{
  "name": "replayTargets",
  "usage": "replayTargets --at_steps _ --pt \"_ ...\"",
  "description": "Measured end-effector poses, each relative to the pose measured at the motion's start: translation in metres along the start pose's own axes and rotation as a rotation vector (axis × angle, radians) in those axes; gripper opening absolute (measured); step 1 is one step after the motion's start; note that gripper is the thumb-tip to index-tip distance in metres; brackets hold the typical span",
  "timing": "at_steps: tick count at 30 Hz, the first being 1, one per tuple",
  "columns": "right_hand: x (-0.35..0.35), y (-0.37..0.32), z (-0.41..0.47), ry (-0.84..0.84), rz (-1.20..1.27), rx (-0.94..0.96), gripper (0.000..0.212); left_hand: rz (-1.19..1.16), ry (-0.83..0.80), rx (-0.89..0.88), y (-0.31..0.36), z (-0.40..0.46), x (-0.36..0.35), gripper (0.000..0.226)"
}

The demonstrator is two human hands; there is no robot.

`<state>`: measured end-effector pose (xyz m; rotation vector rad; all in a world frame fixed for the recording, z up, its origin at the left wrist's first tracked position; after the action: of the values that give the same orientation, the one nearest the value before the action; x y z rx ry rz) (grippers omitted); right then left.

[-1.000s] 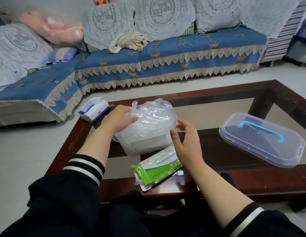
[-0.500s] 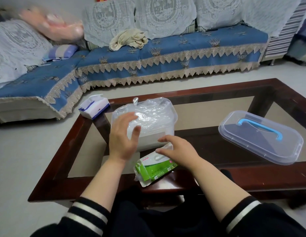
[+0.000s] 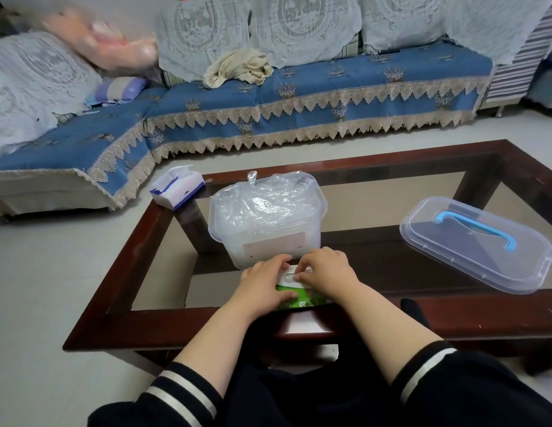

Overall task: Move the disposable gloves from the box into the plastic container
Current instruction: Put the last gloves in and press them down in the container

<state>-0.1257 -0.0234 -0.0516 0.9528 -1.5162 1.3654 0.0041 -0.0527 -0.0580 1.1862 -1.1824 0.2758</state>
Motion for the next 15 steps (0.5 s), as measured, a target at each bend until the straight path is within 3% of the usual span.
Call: replayTargets --at_steps 5,10,12,15 --pt "0.004 -0.001 -0.003 0.022 0.173 -0.060 0.011 -0.018 0.034 -0.008 -0.001 -0.001 0.001 0.059" --pt "0.007 -0.002 -0.004 0.074 0.217 -0.047 0.012 -0.036 0.037 0.028 -0.002 0.000 0.001 0.063" --pt "0.017 -0.006 -0.006 0.180 0.339 -0.008 0.009 -0.024 0.041 0.051 -0.003 0.000 0.002 0.066" --pt "0.045 -0.002 -0.021 0.496 0.644 0.020 0.012 -0.044 0.034 0.048 -0.004 0.001 0.001 0.067"
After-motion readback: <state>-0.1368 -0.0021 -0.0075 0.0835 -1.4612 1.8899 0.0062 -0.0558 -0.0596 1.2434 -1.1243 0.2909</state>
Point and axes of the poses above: each hand's wrist, its own z-axis towards the middle knuckle, its own x-axis out of the back of the hand, y = z × x, the point moved 7 cm from there along z, towards the middle knuckle, and after that the axes turned 8 degrees about -z, right-handed, at the moved point
